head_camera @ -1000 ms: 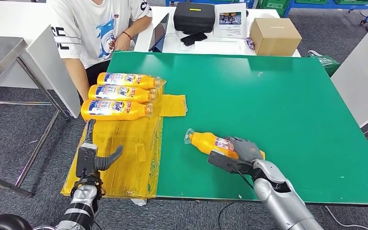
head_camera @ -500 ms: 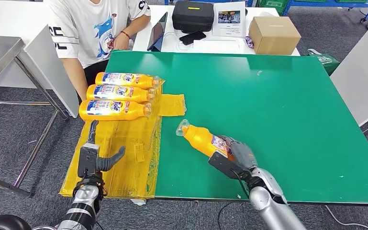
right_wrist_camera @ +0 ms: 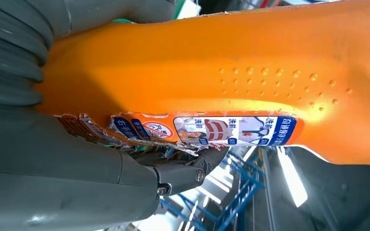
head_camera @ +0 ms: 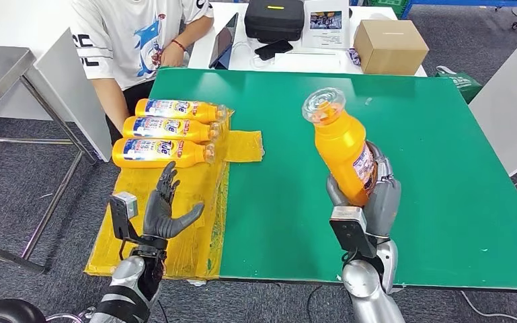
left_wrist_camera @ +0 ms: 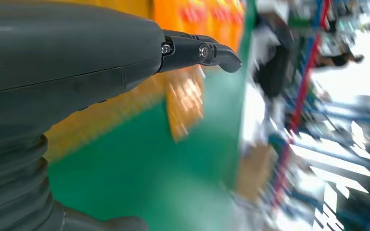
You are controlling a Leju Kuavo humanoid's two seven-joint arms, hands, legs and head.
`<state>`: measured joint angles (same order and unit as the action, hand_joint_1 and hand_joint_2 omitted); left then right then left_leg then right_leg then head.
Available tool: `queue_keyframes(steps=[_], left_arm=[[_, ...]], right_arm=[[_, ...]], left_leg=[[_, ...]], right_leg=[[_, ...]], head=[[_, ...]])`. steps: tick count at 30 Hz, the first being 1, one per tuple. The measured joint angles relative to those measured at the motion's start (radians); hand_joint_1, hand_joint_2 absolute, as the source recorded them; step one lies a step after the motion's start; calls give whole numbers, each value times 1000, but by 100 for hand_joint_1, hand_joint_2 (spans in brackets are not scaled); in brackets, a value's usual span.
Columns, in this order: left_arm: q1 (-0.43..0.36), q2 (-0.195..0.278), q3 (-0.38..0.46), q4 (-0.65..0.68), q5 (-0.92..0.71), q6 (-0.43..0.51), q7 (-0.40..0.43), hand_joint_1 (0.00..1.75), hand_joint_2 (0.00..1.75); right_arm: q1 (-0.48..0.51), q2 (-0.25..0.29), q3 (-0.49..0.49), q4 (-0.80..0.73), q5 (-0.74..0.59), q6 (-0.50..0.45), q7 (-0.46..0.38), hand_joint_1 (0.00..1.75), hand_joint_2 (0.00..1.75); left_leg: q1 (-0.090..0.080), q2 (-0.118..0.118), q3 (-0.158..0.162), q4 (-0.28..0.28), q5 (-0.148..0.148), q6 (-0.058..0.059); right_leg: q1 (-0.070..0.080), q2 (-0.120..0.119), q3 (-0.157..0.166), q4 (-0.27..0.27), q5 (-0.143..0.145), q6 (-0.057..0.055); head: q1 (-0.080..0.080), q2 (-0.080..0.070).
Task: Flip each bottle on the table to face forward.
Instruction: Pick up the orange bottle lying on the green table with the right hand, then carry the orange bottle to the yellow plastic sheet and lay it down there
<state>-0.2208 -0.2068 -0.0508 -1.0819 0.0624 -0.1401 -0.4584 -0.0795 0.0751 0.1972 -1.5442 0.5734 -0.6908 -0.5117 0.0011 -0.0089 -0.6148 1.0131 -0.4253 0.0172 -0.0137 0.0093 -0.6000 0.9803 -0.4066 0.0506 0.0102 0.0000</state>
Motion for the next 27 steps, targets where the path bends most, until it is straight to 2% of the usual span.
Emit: queue_keyframes(steps=[2, 5, 11, 15, 22, 27], left_arm=[[10, 4, -30, -27, 50, -75, 11, 0, 175], [25, 14, -72, -62, 93, -140, 19, 0, 175], [47, 38, -139, -101, 181, -258, 26, 0, 175], [55, 50, -174, -111, 195, -273, 26, 0, 175], [59, 69, -212, -113, 196, -285, 32, 0, 175], [51, 80, -255, -98, 159, -276, 39, 0, 175]], right_arm=[[4, 10, -17, 1, -2, 0, -32, 175, 175], [10, 22, -28, 11, -10, 13, -66, 175, 175], [20, 66, -14, 131, -35, 126, -120, 175, 175], [31, 106, 18, 242, -40, 134, -160, 175, 175], [26, 146, 77, 377, -30, 193, -156, 175, 175], [-1, 200, 168, 519, -19, 163, -181, 175, 175]], left_leg=[[0, 0, 0, 0, 0, 0], [0, 0, 0, 0, 0, 0], [1, 0, 0, 0, 0, 0], [1, 0, -1, 0, 0, 0], [1, 0, -2, 0, 0, 0], [2, 0, -2, 0, 0, 0]], right_leg=[[0, 0, 0, 0, 0, 0], [0, 0, -1, 0, 0, 0], [1, 0, -1, 0, 0, 0], [1, 0, -2, 1, 0, 0], [1, 0, -2, 0, 0, 0], [2, 0, -3, 1, 0, 0]], head=[[0, 0], [0, 0], [0, 0], [0, 0], [1, 0], [0, 0]])
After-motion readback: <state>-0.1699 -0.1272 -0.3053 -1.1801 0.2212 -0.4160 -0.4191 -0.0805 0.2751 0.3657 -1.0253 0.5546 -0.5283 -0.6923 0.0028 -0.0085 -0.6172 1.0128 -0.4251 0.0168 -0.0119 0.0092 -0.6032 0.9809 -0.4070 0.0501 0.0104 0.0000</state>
